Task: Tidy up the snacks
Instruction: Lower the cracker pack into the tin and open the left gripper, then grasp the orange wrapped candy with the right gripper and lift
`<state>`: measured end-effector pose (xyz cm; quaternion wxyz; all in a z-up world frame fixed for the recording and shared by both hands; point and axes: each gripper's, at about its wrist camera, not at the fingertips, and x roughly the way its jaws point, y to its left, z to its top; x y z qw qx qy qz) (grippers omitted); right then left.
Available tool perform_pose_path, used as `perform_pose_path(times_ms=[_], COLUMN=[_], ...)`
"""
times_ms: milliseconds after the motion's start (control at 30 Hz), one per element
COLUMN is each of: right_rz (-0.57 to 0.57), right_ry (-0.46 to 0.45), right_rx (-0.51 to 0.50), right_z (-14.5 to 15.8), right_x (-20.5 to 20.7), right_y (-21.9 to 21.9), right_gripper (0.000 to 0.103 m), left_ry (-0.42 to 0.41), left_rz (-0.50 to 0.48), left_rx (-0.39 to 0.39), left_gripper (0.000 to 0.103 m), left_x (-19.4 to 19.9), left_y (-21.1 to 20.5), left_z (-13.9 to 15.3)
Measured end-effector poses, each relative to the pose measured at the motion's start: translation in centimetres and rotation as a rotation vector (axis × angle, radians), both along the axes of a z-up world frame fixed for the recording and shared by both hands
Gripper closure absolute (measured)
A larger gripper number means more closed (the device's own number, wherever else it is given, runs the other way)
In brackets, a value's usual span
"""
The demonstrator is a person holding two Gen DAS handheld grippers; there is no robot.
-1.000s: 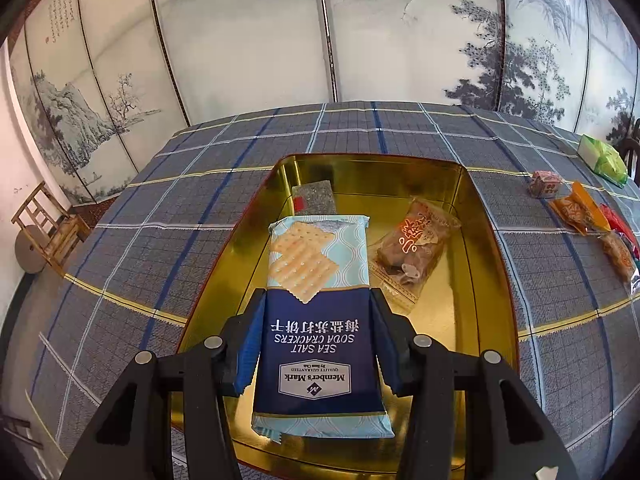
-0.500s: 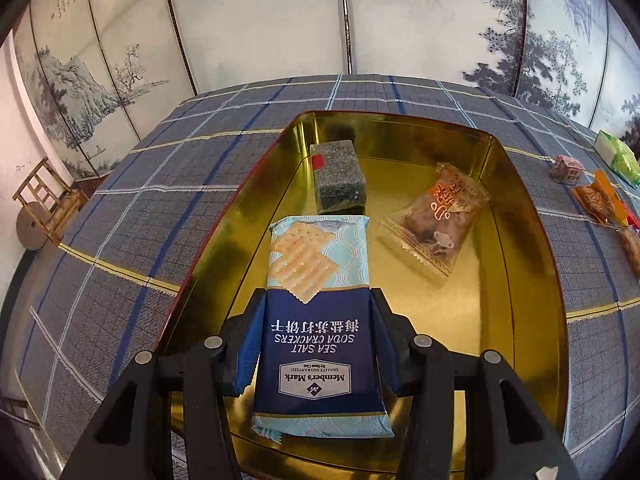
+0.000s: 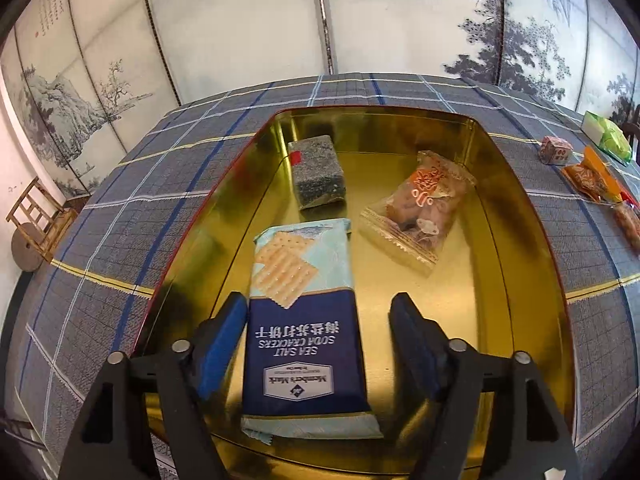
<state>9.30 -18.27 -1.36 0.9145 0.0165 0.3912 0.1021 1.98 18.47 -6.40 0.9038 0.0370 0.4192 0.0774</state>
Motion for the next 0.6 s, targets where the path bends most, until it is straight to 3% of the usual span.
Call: perform_pose_path(times_ms=[100, 433, 467, 533, 600], right_rz=[0.065, 0.173, 0.181, 0.190, 0.183], right_ry=[0.012, 0.046, 0.062, 0.098, 0.095], right_rx=[-0.045, -0.177, -0.177, -0.163, -0.179], right_z=[-0.1, -2.4, -2.8, -3.5, -3.9], right_x=[1.7, 5.5, 5.8, 6.3, 6.3], right_y=[3.5, 9.5, 9.6, 9.5, 9.5], right_gripper=[0.000, 0.003, 0.007, 0.033, 0.047], left_ry=[-0.088, -0.280, -0.285, -0.290, -0.293], left_rz=[0.009, 0.057, 0.053, 0.053, 0.060], left_rx=[0.017, -0.067, -0.074, -0.080, -0.093], left_gripper=[0.011, 0.006, 0.006, 0.006, 0.006], left_x=[-1.0, -8.1, -8.8, -10.1, -11.3], left_y=[-0.3, 1.2, 1.2, 1.1, 1.0], left_z=[1.3, 5.4, 5.7, 5.9, 6.0])
